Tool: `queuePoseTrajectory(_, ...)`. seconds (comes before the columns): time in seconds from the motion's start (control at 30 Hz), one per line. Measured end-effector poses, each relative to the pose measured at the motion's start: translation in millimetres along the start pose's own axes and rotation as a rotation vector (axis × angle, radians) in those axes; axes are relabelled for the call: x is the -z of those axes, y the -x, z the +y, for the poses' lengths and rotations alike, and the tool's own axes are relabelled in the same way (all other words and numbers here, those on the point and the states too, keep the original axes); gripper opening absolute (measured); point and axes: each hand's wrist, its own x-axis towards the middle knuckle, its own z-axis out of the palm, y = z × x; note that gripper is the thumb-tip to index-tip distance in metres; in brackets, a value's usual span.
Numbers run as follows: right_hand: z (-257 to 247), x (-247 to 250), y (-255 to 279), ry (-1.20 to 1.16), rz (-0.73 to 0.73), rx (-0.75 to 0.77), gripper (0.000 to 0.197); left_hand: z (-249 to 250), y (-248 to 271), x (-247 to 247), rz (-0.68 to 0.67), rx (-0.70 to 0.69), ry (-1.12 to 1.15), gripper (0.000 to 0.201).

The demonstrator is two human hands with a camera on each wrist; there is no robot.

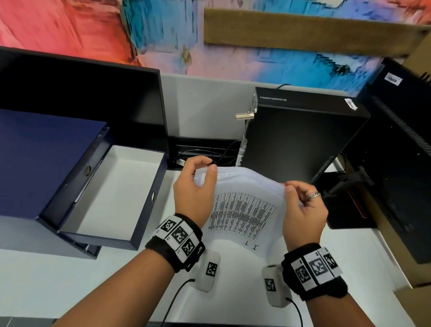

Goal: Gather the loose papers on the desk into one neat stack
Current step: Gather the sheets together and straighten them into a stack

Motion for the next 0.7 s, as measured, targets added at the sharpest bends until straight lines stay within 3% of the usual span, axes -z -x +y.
queuePoseTrajectory(0.1, 2, 4, 1, -0.03, -0.058, -0.028, 0.013, 0, -2, 0, 0.015, 0.043, 0.005, 0.012)
queuePoseTrajectory(0.23, 5, 12, 4, 0.045, -0.18, -0.017, 0.032, 0, -2, 2, -0.024, -0.004, -0.017, 0.02)
queuePoseTrajectory(0.33, 8, 15, 4, 0.085, -0.198, 0.03, 0.031, -1, -3, 2, -0.027, 0.001, -0.009, 0.031)
queuePoseTrajectory(0.5, 11, 17, 1, 0.127, -0.218, 0.111, 0.014, 1, -3, 2, -0.038, -0.1, -0.102, 0.01)
queuePoseTrajectory(0.7, 8, 11, 0, 0.089, -0.174, 0.084, 0.025, 1, -6, 2, 0.036, 0.026, -0.063, 0.014)
